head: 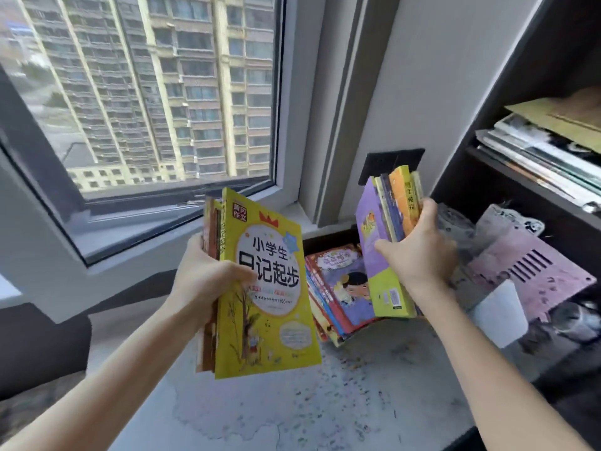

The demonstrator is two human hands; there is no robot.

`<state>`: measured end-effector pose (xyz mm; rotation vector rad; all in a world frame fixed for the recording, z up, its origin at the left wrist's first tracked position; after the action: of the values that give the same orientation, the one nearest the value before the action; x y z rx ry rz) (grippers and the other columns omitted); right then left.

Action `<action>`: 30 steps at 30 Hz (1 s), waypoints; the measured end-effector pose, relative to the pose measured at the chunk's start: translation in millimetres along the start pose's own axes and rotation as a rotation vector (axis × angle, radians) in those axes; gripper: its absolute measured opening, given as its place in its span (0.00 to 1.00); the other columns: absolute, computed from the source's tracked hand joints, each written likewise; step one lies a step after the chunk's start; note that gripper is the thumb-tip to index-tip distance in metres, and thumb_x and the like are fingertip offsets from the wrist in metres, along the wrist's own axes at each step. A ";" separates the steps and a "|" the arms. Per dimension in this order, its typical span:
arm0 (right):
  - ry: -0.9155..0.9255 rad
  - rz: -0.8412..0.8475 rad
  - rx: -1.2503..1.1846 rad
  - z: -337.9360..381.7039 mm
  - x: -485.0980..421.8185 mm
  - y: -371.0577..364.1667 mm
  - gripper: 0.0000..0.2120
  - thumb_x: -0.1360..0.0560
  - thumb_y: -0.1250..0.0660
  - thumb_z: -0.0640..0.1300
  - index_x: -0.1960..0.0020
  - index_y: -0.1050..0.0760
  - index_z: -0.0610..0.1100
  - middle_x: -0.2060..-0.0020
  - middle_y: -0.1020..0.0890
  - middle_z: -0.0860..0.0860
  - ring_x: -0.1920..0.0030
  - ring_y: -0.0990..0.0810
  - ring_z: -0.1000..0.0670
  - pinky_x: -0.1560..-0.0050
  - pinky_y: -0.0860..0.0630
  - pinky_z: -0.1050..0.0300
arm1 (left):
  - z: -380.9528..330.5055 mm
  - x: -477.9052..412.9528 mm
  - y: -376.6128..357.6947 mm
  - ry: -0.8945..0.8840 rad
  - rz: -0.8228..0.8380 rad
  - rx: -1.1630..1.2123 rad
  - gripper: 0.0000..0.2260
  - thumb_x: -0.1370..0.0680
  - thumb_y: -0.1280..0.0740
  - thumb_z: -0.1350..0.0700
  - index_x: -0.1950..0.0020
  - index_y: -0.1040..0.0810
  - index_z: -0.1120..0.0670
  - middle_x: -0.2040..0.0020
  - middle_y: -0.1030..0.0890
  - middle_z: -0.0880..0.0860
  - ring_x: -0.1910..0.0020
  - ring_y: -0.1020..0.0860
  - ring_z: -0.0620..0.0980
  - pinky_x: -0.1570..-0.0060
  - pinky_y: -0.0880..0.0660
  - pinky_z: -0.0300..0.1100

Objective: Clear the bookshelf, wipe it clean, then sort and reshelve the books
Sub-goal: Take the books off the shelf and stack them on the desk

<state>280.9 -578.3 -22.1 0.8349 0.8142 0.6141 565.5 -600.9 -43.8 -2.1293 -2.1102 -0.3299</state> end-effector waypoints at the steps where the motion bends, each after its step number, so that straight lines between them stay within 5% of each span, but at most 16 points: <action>1: 0.037 -0.007 0.112 2.3 -10.2 -8.5 0.40 0.32 0.26 0.51 0.28 0.43 0.44 0.48 0.21 0.41 0.54 0.20 0.39 0.62 0.32 0.56 | 1.3 -10.9 -2.8 0.006 0.009 0.005 0.30 0.40 0.23 0.71 0.41 0.27 0.57 0.53 0.16 0.56 0.58 0.16 0.56 0.60 0.18 0.54; 6: 0.291 0.154 0.711 14.9 -26.5 -89.1 0.39 0.25 0.33 0.51 0.24 0.52 0.44 0.45 0.24 0.42 0.58 0.19 0.46 0.68 0.32 0.57 | 7.8 -49.5 -12.2 0.025 0.018 -0.016 0.33 0.41 0.22 0.69 0.41 0.31 0.53 0.51 0.18 0.54 0.54 0.17 0.54 0.55 0.19 0.54; 9: 0.389 0.474 0.830 5.1 9.3 -167.1 0.32 0.22 0.38 0.46 0.24 0.50 0.42 0.46 0.24 0.40 0.58 0.19 0.45 0.66 0.27 0.59 | 14.9 -67.3 -7.6 0.040 0.023 -0.041 0.33 0.41 0.22 0.68 0.41 0.31 0.52 0.50 0.18 0.54 0.53 0.17 0.54 0.55 0.19 0.55; 12: 0.428 0.493 0.991 6.3 27.4 -199.6 0.28 0.21 0.45 0.45 0.25 0.49 0.37 0.46 0.24 0.37 0.58 0.18 0.43 0.60 0.20 0.52 | 14.3 -81.5 1.0 0.047 0.013 -0.045 0.33 0.42 0.21 0.68 0.41 0.29 0.51 0.51 0.17 0.53 0.54 0.17 0.54 0.55 0.19 0.55; 15: 0.412 0.512 0.983 8.8 8.2 -190.6 0.38 0.23 0.39 0.61 0.24 0.48 0.39 0.42 0.25 0.39 0.58 0.19 0.46 0.61 0.21 0.56 | 8.3 -89.4 6.3 0.040 0.012 -0.047 0.31 0.40 0.22 0.70 0.43 0.29 0.50 0.53 0.17 0.51 0.54 0.17 0.52 0.60 0.20 0.49; 19: 0.188 0.554 0.559 11.1 -15.4 -161.6 0.34 0.27 0.44 0.71 0.32 0.31 0.48 0.48 0.20 0.48 0.54 0.20 0.47 0.65 0.30 0.59 | 0.3 -93.5 7.7 0.068 0.036 -0.032 0.32 0.39 0.22 0.70 0.42 0.29 0.49 0.53 0.17 0.51 0.55 0.17 0.52 0.64 0.20 0.47; 23: -0.227 0.701 -0.362 9.9 -9.3 -128.0 0.35 0.30 0.42 0.71 0.31 0.31 0.51 0.41 0.21 0.51 0.43 0.22 0.50 0.47 0.24 0.53 | -7.6 -92.2 -4.7 0.123 0.116 0.054 0.33 0.40 0.23 0.71 0.40 0.29 0.51 0.53 0.16 0.54 0.58 0.16 0.56 0.64 0.19 0.52; 27: -0.422 1.019 -0.920 8.1 8.0 -99.4 0.33 0.34 0.34 0.65 0.31 0.32 0.55 0.42 0.18 0.54 0.45 0.18 0.49 0.46 0.22 0.49 | -17.2 -93.9 -39.8 0.205 0.377 0.192 0.33 0.39 0.24 0.72 0.38 0.29 0.56 0.51 0.16 0.59 0.56 0.16 0.63 0.61 0.19 0.58; 30: -0.523 0.913 -1.109 -21.6 -7.7 -90.9 0.26 0.33 0.31 0.55 0.37 0.26 0.48 0.45 0.16 0.49 0.46 0.17 0.46 0.47 0.20 0.48 | -11.4 -104.5 -85.2 0.284 0.474 0.248 0.29 0.37 0.27 0.73 0.38 0.28 0.61 0.51 0.16 0.62 0.56 0.17 0.63 0.64 0.19 0.54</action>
<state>273.3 -624.1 -103.5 0.2347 -0.4782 1.3849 479.6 -703.6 -63.5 -2.1909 -1.3661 -0.2765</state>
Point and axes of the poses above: each hand's wrist, its own x-axis away from the middle knuckle, its own y-axis out of the back of the hand, z = x × y, the point moved 2 cm from there along -x, towards the middle knuckle
